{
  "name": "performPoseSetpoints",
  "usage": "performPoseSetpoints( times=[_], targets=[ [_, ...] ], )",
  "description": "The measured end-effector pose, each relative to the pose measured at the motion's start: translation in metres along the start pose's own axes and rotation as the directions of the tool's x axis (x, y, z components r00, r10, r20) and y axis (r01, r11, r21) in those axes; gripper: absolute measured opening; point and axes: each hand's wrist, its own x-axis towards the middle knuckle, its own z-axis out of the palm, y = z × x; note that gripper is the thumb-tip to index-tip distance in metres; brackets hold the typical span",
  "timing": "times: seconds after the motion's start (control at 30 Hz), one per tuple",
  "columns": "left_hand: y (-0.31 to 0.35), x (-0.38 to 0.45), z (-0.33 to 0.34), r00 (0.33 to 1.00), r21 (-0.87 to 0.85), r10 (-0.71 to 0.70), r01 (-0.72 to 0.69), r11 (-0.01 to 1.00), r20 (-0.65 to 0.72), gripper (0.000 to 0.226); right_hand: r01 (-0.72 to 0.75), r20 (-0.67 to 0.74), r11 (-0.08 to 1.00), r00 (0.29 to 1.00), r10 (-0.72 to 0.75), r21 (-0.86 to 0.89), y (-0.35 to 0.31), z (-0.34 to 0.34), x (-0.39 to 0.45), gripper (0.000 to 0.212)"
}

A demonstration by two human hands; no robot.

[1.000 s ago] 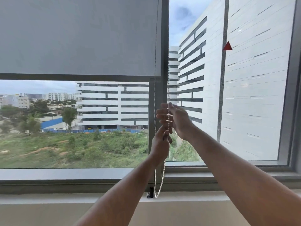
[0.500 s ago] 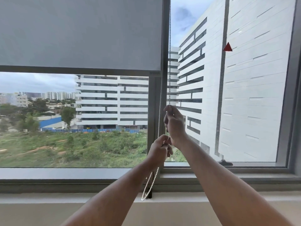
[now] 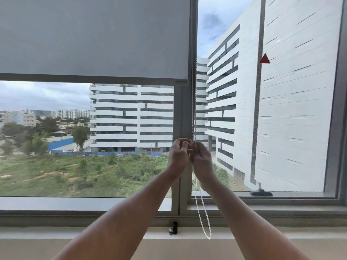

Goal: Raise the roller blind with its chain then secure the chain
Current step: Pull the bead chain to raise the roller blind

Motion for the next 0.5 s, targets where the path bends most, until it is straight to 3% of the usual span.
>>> performPoseSetpoints(
  times=[0.13, 0.27, 0.37, 0.5],
  targets=[
    [0.030, 0.009, 0.010, 0.995, -0.009, 0.067, -0.066, 0.998, 0.068, 0.026, -0.009, -0.003, 0.993, 1.000, 0.009, -0.120, 0.019, -0.006, -0.015, 0.046],
    [0.054, 0.021, 0.024, 0.986, -0.020, 0.101, -0.099, 0.995, 0.134, 0.026, -0.026, 0.023, 0.994, 0.999, 0.028, -0.102, 0.029, -0.008, -0.029, 0.037],
    [0.058, 0.031, 0.030, 0.988, -0.004, 0.126, -0.126, 0.992, 0.086, 0.026, 0.003, 0.042, 0.995, 0.999, 0.001, -0.103, 0.030, -0.008, -0.034, 0.032],
    [0.042, 0.032, 0.030, 0.985, 0.057, 0.171, -0.173, 0.983, 0.031, 0.048, -0.022, 0.109, 0.986, 0.993, 0.040, -0.163, 0.033, -0.016, -0.036, 0.033]
  ],
)
